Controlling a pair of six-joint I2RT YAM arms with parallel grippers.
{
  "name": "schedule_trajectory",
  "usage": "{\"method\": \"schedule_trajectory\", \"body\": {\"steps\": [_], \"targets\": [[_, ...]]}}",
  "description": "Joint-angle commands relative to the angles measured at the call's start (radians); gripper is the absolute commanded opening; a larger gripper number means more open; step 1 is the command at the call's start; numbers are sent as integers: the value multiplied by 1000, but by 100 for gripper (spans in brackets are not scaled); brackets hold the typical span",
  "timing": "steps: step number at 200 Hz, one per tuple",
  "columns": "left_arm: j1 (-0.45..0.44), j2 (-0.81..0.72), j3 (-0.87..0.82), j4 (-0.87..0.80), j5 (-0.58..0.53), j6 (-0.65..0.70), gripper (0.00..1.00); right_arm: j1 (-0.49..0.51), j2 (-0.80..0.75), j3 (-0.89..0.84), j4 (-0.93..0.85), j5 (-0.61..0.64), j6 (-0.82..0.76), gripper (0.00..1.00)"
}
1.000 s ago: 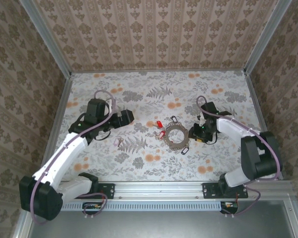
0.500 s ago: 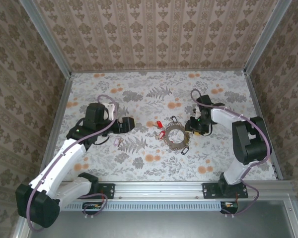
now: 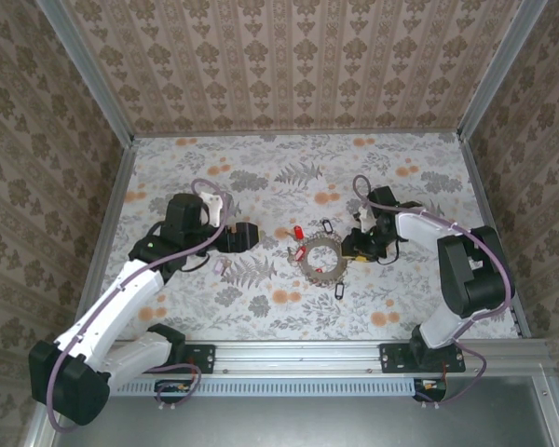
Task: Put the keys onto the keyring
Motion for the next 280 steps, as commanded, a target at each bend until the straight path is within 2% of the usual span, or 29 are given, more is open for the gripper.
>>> {"method": "schedule_trajectory", "body": {"steps": [1, 38, 53, 72, 109, 139, 166, 196, 262, 280], "targets": [[-8, 12, -22, 25, 16, 31, 97, 19, -28, -15, 8, -63, -19, 38], [-27, 4, -49, 36, 18, 83, 97, 42, -52, -30, -28, -12, 17, 37], [-52, -8, -76, 65, -8, 117, 97, 42, -76, -45, -31, 1, 31, 40], [-113, -22, -115, 123, -44, 178, 97, 40, -88, -43, -46, 33, 43, 42], [-275, -15, -134, 163, -126, 383, 100, 39, -149, -17, -60, 98, 124, 42], [-328, 28, -120, 164, -135, 418, 100, 11, -196, -27, -39, 187, 212, 40], [-378, 60, -108, 165, -147, 472, 100, -45, -187, -70, 23, 135, 285, 36], [-425, 86, -104, 166, -160, 527, 100, -47, -136, -98, 112, 41, 367, 35], [-459, 95, -100, 180, -162, 575, 100, -52, -32, -120, 206, -7, 403, 35], [-460, 95, -100, 180, -161, 577, 100, -54, -12, -133, 241, -30, 428, 32]]}}
